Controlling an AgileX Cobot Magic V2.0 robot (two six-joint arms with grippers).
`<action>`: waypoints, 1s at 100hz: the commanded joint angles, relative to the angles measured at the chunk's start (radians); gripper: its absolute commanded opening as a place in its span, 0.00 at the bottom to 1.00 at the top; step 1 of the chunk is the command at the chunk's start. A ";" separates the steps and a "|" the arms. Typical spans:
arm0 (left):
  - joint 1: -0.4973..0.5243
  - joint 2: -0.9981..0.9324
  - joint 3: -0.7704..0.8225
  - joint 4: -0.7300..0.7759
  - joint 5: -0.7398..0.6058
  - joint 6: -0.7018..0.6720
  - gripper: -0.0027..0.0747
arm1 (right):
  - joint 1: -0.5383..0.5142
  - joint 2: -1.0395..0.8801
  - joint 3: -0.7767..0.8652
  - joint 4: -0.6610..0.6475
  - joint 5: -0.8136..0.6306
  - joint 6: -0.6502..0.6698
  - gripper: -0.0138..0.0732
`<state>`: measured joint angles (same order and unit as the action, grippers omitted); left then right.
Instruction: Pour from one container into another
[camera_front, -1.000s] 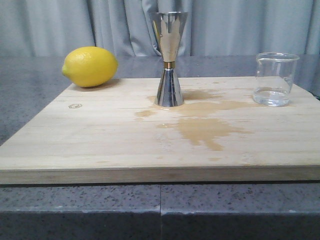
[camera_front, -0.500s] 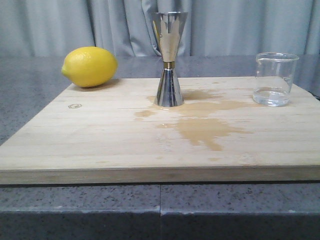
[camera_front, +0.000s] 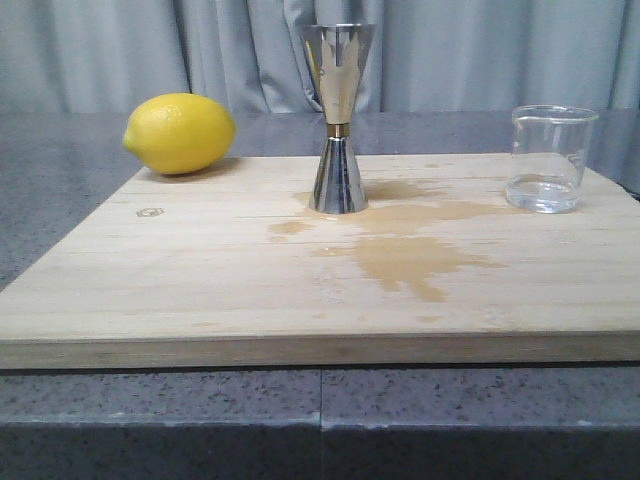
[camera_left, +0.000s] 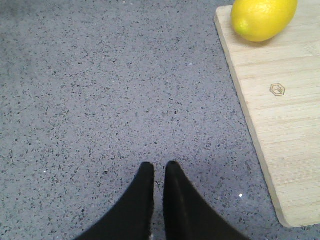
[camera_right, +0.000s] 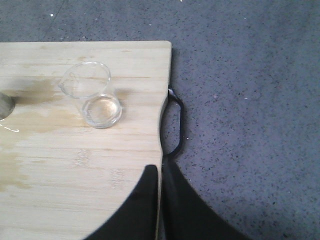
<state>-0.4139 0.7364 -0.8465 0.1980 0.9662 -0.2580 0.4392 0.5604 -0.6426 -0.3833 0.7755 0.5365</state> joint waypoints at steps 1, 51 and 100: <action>0.002 -0.004 -0.024 0.011 -0.064 -0.010 0.01 | 0.002 -0.002 -0.036 -0.031 -0.049 -0.012 0.08; 0.002 -0.004 -0.024 0.011 -0.074 -0.010 0.01 | 0.002 -0.002 -0.036 -0.048 -0.057 -0.012 0.08; 0.235 -0.267 0.236 -0.212 -0.451 0.226 0.01 | 0.002 -0.002 -0.036 -0.048 -0.057 -0.012 0.08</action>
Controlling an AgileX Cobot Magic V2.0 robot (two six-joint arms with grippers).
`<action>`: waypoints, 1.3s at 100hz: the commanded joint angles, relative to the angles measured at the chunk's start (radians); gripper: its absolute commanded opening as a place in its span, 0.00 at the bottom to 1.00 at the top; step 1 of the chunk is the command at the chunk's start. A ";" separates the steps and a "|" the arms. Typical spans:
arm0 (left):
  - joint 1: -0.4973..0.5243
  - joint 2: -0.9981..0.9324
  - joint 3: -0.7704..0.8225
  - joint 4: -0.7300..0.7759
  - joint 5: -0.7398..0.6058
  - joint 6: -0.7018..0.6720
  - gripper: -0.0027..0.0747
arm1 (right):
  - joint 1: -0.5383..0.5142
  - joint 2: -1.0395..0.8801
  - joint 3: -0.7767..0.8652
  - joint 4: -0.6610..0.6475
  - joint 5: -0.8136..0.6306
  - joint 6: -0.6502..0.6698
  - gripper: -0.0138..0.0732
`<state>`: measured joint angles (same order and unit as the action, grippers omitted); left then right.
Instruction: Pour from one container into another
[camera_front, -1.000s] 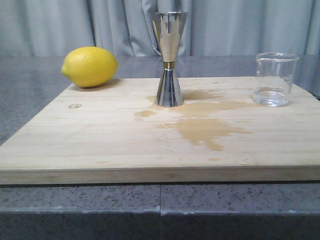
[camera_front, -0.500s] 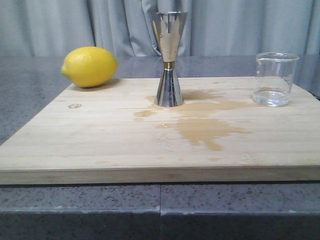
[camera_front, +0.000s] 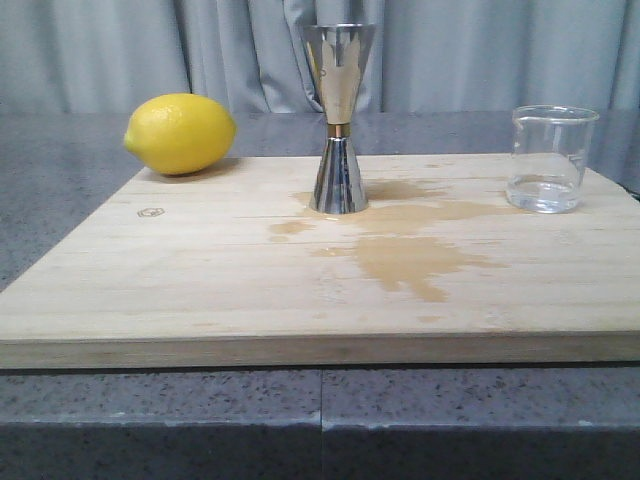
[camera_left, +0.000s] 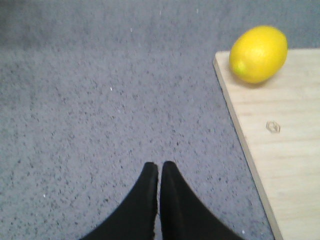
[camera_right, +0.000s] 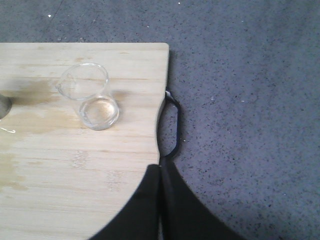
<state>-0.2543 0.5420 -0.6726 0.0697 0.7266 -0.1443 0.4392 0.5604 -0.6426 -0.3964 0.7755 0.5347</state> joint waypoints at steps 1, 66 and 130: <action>0.088 -0.090 0.081 -0.090 -0.224 0.119 0.01 | 0.002 -0.002 -0.036 -0.035 -0.057 -0.010 0.08; 0.220 -0.570 0.703 -0.096 -0.802 0.156 0.01 | 0.002 -0.002 -0.036 -0.039 -0.057 -0.010 0.08; 0.220 -0.570 0.706 -0.107 -0.804 0.156 0.01 | 0.002 -0.002 -0.036 -0.039 -0.057 -0.010 0.08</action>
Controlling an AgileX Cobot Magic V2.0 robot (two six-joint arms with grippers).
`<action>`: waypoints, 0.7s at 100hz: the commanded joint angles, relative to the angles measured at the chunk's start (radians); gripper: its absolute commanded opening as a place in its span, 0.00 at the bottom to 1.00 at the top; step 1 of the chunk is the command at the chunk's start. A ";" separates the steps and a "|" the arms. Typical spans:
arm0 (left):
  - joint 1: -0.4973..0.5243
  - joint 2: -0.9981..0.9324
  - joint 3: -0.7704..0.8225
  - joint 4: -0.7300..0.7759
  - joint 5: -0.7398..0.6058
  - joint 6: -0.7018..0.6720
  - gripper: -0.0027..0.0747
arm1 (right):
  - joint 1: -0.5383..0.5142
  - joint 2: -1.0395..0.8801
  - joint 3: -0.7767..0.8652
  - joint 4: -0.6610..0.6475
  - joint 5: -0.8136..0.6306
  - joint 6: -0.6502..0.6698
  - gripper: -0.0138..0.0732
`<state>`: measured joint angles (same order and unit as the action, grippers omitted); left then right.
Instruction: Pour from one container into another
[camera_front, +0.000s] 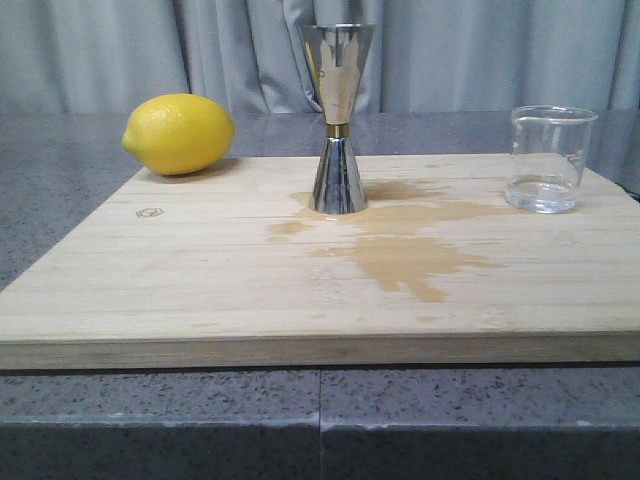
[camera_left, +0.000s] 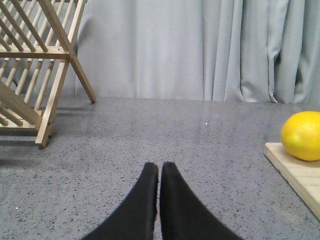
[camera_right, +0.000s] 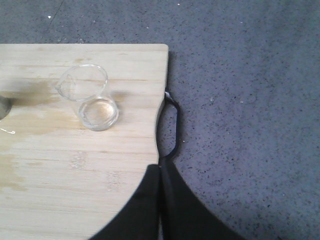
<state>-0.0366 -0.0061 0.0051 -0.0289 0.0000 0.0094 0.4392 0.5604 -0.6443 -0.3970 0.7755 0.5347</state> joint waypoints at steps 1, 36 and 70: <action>0.003 -0.022 0.028 -0.008 -0.077 0.002 0.01 | 0.002 -0.002 -0.034 -0.038 -0.057 -0.010 0.08; 0.003 -0.022 0.028 -0.008 -0.077 0.002 0.01 | -0.154 -0.109 0.051 -0.034 -0.216 -0.009 0.08; 0.003 -0.022 0.028 -0.008 -0.077 0.002 0.01 | -0.463 -0.466 0.512 0.050 -0.838 -0.009 0.08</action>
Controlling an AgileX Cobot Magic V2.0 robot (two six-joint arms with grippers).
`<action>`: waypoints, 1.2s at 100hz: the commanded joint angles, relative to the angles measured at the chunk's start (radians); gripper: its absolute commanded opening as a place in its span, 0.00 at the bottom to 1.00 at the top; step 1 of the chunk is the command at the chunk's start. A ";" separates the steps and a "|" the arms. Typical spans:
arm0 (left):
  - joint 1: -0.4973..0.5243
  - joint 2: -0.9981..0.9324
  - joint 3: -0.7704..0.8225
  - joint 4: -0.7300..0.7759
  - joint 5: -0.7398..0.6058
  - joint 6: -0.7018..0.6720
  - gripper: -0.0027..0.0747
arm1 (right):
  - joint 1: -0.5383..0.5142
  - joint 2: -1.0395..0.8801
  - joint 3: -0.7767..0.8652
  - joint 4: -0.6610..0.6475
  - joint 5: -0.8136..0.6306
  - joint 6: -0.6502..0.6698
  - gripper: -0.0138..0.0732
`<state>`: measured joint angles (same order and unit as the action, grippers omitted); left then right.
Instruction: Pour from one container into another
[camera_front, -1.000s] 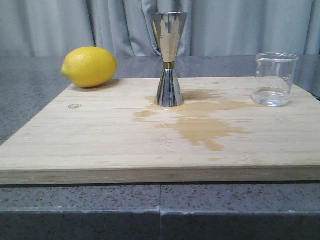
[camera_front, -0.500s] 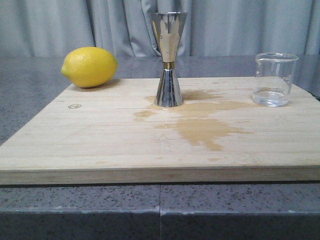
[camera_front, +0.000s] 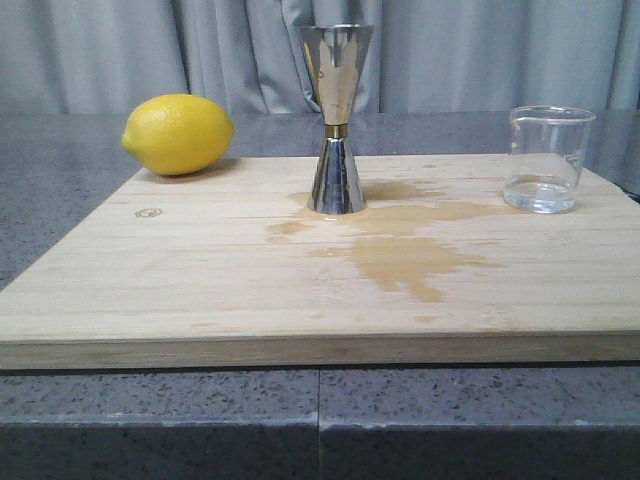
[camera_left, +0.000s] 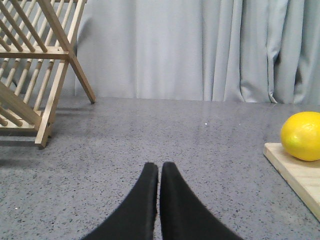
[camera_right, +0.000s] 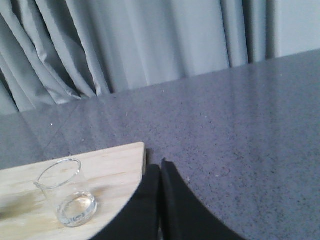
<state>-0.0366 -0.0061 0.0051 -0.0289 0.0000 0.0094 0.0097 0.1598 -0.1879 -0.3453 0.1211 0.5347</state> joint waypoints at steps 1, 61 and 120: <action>0.003 -0.022 0.028 -0.008 -0.077 0.002 0.01 | -0.033 -0.072 0.062 -0.002 -0.186 -0.009 0.08; 0.003 -0.022 0.028 -0.008 -0.077 0.002 0.01 | -0.039 -0.188 0.209 -0.035 -0.150 -0.011 0.08; 0.003 -0.022 0.028 -0.008 -0.077 0.002 0.01 | -0.039 -0.188 0.209 0.419 -0.186 -0.715 0.08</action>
<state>-0.0366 -0.0061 0.0051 -0.0289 0.0000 0.0094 -0.0277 -0.0093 0.0129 0.0681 0.0235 -0.1631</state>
